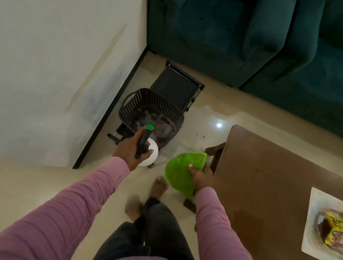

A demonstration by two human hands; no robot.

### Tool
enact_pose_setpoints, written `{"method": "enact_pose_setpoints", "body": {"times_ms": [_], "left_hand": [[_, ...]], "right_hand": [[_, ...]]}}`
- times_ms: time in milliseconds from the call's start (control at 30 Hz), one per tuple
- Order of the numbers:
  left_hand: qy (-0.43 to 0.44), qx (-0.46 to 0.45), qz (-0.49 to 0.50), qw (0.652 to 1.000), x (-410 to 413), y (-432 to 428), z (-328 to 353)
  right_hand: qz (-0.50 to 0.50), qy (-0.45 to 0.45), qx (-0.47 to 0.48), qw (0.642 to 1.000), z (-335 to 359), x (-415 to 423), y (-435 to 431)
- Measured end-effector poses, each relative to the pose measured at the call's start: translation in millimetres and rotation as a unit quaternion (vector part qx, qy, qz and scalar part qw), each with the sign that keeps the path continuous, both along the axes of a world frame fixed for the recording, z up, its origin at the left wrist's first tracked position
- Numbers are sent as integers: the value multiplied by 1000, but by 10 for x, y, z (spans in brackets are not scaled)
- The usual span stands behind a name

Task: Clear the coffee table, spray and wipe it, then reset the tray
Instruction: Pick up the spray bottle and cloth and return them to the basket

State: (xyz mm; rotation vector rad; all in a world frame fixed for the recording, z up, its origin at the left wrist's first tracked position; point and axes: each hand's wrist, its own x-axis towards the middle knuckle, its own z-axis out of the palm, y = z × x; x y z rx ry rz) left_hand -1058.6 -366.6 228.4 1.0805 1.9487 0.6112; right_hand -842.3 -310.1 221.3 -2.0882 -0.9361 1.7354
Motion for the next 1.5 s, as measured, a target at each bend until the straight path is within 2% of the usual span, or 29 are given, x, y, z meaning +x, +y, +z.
{"method": "enact_pose_setpoints", "body": {"times_ms": [267, 500, 833, 933, 1067, 1200, 1267, 1300, 1367, 1500], "left_hand": [[66, -37, -50, 996, -564, 859, -29], [88, -63, -86, 990, -912, 1443, -329], [105, -85, -232, 963, -1324, 1956, -1541], [82, -89, -254, 960, -1438, 1994, -1917], [39, -78, -251, 964, -1559, 1981, -2266], [13, -73, -238, 968, -1638, 1954, -2430], [-2, -70, -239, 969, -1644, 1932, -2479], [-2, -69, -238, 969, -1644, 1917, -2501], [3, -67, -237, 969, -1660, 1904, -2544], [-1, -77, -235, 969, -1735, 1930, -2551]], "right_hand": [[-34, 25, -21, 999, -248, -601, 643], [-6, 12, -17, 1000, -439, -1076, 1198], [9, -139, -35, 990, -1493, -1771, 1570], [12, -182, -40, 982, -1855, -1913, 1607], [-10, -161, -33, 986, -2182, -2060, 1648], [-73, -46, -37, 996, -2357, -2111, 1685], [-100, -30, -45, 994, -2445, -2079, 1685], [-101, -43, -45, 993, -2491, -2056, 1676], [-62, -124, -58, 989, -2621, -2012, 1642], [17, -296, -61, 953, -2669, -2039, 1623]]}}
